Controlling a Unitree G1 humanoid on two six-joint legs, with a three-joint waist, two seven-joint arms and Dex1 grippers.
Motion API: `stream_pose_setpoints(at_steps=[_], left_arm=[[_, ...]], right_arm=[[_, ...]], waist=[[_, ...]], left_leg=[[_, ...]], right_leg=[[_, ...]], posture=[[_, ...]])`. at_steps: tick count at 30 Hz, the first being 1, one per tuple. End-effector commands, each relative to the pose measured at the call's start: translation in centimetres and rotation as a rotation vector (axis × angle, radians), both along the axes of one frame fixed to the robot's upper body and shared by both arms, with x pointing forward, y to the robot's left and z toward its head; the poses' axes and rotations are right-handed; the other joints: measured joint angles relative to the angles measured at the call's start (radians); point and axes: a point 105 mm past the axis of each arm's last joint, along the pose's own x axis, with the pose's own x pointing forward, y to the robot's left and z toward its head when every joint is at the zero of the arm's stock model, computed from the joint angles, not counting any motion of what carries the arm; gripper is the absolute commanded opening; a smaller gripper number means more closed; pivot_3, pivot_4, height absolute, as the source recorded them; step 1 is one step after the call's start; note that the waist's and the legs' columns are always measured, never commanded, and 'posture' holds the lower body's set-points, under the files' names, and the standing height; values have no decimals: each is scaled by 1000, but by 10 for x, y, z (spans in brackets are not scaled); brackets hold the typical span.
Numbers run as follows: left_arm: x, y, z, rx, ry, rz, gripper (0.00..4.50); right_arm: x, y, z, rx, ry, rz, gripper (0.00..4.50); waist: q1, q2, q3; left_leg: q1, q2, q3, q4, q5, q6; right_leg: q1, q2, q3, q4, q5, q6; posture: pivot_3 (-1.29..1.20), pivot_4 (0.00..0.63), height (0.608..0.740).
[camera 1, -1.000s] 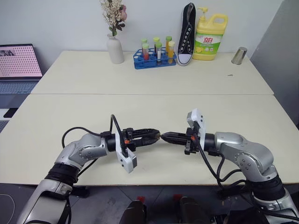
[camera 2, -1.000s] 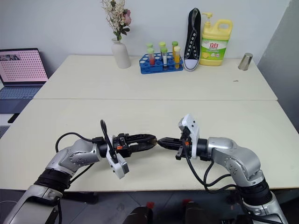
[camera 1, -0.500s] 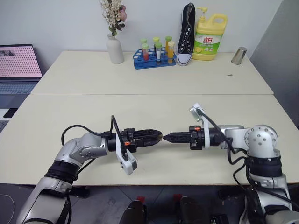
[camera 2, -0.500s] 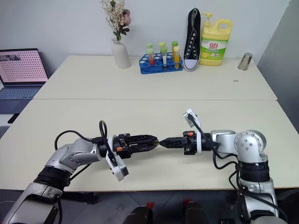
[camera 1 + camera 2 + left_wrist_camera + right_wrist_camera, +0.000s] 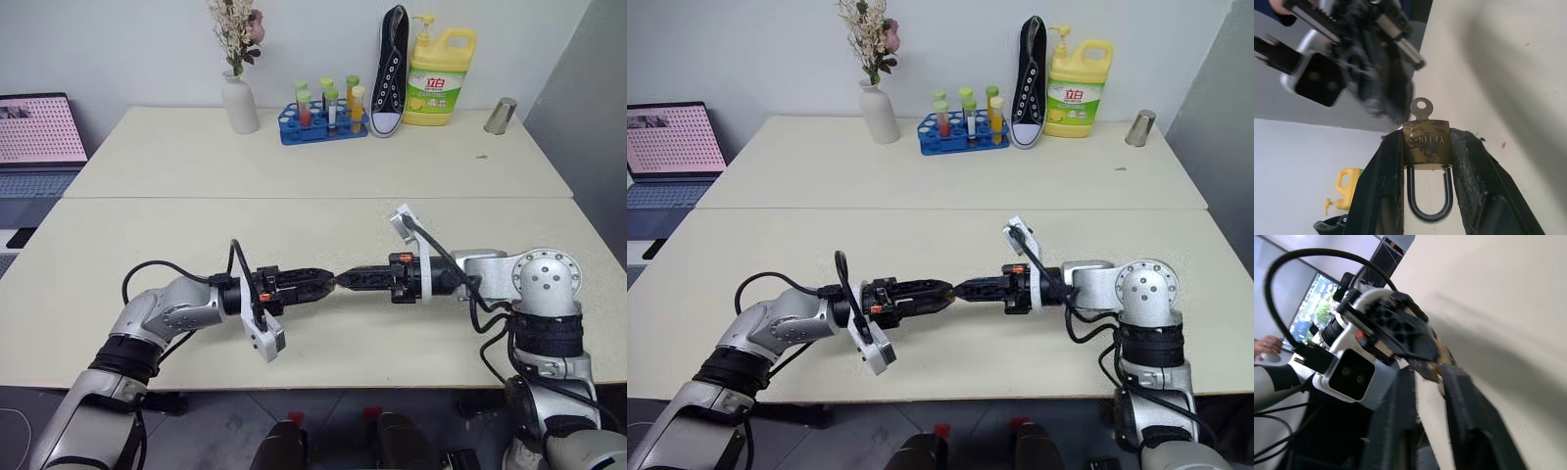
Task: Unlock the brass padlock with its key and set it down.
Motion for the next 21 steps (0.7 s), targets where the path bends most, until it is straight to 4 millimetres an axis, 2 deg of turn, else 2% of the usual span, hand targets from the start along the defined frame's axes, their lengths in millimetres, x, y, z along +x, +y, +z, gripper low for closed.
stream_pose_setpoints(at_steps=[1, 4, 9, 13, 21], left_arm=[[1, -2, 10, -38, -18, 0, 968], [1, -3, 11, -44, -18, 2, 968], [2, -4, 13, -58, -18, 6, 968], [1, -8, 14, -69, -11, -1, 968], [1, -11, 16, -74, -14, -14, 968]], right_arm=[[7, -15, -1, -70, -171, -55, 2532], [13, -26, 1, -90, -288, -82, 3570], [9, -28, 0, -151, -509, -47, 3611], [-6, -4, 0, -41, -464, -28, 3611], [1, 8, -8, -48, -411, -40, 3611]], waist=[[2, 0, 0], [3, 0, 0], [-2, 0, 0], [-7, 0, 0], [1, 0, 0]], left_leg=[[0, 0, 0, 0, 0, 0], [-1, -1, 0, 1, 0, 0], [-1, 0, 0, 0, 0, 0], [-1, 1, 1, 0, 0, 0], [-1, 0, 1, 1, 0, 0]], right_leg=[[0, 0, 0, 0, 0, 0], [0, -1, 0, -1, 0, 0], [-1, 0, 0, -1, 0, 0], [-2, 0, 0, 2, 0, 0], [-3, 0, 1, 5, 0, 0]], posture=[[0, 150, 740], [0, 150, 740], [0, 150, 740], [0, 150, 740], [0, 150, 740]])
